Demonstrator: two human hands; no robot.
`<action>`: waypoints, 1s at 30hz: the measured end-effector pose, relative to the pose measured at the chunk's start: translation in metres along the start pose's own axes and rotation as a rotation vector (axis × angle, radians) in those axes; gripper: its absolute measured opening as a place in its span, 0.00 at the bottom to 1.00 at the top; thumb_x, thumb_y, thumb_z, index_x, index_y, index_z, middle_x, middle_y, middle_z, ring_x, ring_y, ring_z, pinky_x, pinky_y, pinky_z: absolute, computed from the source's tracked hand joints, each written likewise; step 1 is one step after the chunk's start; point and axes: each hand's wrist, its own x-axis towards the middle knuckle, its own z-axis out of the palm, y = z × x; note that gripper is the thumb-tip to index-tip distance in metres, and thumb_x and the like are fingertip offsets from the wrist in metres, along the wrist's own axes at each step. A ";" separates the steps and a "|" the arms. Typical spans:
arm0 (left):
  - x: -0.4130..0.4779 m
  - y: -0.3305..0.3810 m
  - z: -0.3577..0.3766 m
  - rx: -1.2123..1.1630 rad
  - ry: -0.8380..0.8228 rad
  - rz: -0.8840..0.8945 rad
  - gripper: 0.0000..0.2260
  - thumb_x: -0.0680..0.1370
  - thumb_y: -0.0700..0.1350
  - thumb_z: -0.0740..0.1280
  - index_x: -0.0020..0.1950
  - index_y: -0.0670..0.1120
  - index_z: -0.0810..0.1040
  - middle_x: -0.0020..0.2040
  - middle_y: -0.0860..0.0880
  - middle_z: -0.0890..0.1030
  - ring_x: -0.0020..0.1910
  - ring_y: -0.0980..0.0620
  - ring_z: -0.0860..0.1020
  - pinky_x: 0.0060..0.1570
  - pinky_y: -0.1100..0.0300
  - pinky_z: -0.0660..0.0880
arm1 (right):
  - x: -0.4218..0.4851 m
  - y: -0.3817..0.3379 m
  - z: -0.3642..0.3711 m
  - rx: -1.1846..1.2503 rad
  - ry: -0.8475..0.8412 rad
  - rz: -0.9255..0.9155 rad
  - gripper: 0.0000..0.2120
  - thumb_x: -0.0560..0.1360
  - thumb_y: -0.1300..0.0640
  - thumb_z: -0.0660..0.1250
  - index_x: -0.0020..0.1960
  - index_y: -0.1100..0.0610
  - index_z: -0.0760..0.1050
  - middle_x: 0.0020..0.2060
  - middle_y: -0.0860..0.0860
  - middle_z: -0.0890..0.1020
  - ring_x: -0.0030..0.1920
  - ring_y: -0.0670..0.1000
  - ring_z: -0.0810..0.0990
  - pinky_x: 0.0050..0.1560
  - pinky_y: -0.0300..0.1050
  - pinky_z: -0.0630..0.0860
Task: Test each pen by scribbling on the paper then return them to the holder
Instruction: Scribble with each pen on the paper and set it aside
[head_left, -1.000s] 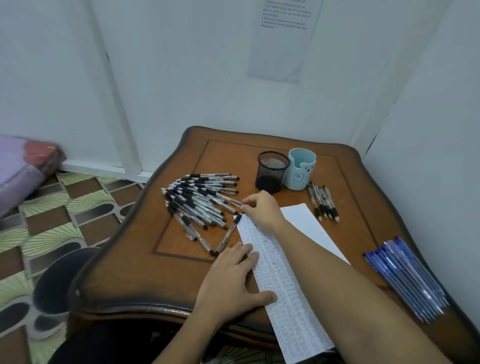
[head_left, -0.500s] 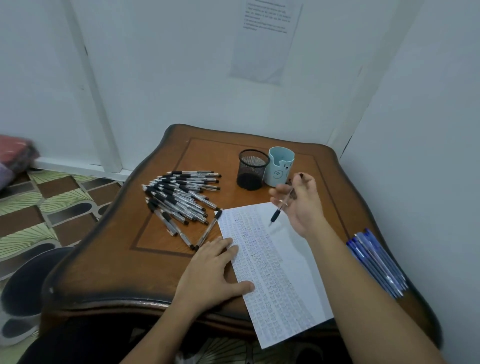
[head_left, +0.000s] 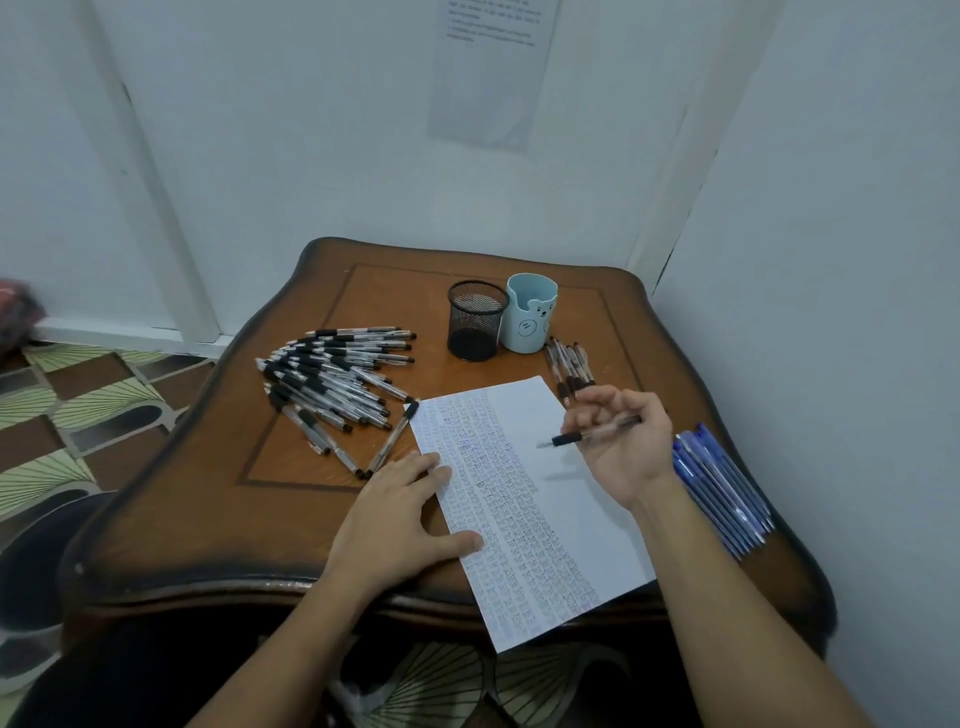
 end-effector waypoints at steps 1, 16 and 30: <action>0.000 -0.001 0.001 -0.002 0.001 0.001 0.50 0.61 0.80 0.55 0.76 0.53 0.64 0.77 0.56 0.60 0.75 0.56 0.55 0.73 0.58 0.50 | -0.002 0.003 -0.005 -0.010 -0.002 0.010 0.23 0.80 0.54 0.52 0.38 0.64 0.80 0.22 0.56 0.72 0.27 0.53 0.72 0.39 0.48 0.70; 0.005 -0.003 0.002 -0.075 0.000 -0.021 0.57 0.54 0.85 0.50 0.75 0.52 0.67 0.75 0.57 0.62 0.74 0.57 0.56 0.71 0.58 0.52 | -0.012 0.039 -0.029 -0.473 0.036 -0.076 0.12 0.77 0.51 0.67 0.41 0.58 0.73 0.32 0.56 0.78 0.28 0.47 0.74 0.25 0.35 0.68; 0.003 0.000 0.001 -0.075 -0.021 -0.036 0.58 0.53 0.85 0.51 0.75 0.52 0.66 0.75 0.57 0.62 0.74 0.57 0.56 0.72 0.57 0.52 | -0.011 0.053 -0.033 -0.666 -0.005 -0.121 0.22 0.73 0.63 0.75 0.25 0.54 0.70 0.24 0.51 0.74 0.28 0.46 0.76 0.35 0.43 0.76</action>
